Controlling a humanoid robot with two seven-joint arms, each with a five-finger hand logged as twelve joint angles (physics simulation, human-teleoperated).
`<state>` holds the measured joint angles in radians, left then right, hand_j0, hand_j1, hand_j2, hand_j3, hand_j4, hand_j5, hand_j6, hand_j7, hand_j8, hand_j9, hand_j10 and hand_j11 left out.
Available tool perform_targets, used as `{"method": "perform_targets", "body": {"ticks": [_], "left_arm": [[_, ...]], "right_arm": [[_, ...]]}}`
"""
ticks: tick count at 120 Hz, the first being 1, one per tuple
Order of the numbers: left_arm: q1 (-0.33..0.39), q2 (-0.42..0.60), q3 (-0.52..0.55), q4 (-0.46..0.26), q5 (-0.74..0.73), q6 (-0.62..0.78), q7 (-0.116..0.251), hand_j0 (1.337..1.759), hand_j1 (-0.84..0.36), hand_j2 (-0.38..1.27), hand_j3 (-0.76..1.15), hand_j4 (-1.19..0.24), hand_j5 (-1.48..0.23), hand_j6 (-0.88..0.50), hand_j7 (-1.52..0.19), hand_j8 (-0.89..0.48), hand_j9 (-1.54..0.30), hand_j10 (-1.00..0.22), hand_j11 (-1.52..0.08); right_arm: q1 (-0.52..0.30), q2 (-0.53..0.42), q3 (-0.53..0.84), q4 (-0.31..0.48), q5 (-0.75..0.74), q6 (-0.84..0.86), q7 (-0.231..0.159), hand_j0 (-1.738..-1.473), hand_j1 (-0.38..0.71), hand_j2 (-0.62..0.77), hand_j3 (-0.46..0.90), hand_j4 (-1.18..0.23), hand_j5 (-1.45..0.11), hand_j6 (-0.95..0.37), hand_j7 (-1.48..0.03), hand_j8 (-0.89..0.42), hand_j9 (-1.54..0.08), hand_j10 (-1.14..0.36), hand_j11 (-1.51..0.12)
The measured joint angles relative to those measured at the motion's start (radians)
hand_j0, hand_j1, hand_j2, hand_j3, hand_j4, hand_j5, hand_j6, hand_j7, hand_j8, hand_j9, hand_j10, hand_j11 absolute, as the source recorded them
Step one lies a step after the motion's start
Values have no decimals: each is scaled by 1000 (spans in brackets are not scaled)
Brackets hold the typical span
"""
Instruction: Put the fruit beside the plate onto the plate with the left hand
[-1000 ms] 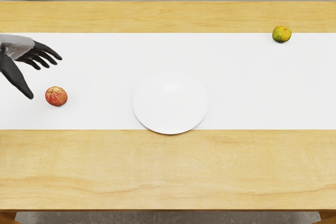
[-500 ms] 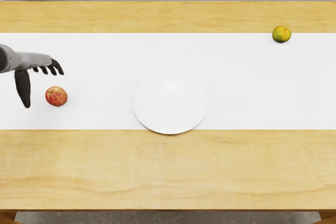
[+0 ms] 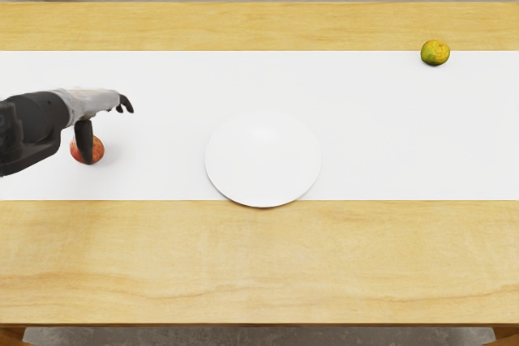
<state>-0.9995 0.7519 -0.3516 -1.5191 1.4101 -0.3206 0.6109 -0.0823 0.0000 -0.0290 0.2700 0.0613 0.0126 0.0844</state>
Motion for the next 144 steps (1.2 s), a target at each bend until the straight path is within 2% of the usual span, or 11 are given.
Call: {"method": "perform_targets", "body": {"ticks": [11,35,56,102,144], "left_arm": [[1,-32,36,34,26,20,0,1658,51,54,0,-256,-326,-257,-326,-257,-326,-255,-325],[1,-35,101,103,42,38,0,1658,52,54,0,-256,-326,-257,-326,-257,-326,-255,-326],[0,-56,127,141,44,48,0,1658,51,54,0,-257,-327,-258,-327,-258,-326,-256,-326],[-12,-83,199,175,46,153,0,1658,34,57,0,-271,-345,-272,-345,-272,-345,-270,-345],[4,-68,222,150,86,228,0,1658,-44,70,0,-336,-430,-337,-430,-337,-429,-335,-429]], "right_arm": [[0,0,-1,0,0,0,0,-1658,-305,-7,0,-36,-47,-36,-47,-36,-47,-36,-47],[0,0,-3,0,0,0,0,-1658,-305,-7,0,-36,-47,-36,-47,-36,-47,-36,-47],[-1,0,-3,0,0,0,0,-1658,-305,-7,0,-36,-47,-36,-47,-36,-47,-36,-47],[-4,0,-3,0,0,0,0,-1658,-305,-7,0,-36,-47,-36,-47,-36,-47,-36,-47],[-5,0,-4,0,0,0,0,-1658,-305,-7,0,-36,-47,-36,-47,-36,-47,-36,-47]]}}
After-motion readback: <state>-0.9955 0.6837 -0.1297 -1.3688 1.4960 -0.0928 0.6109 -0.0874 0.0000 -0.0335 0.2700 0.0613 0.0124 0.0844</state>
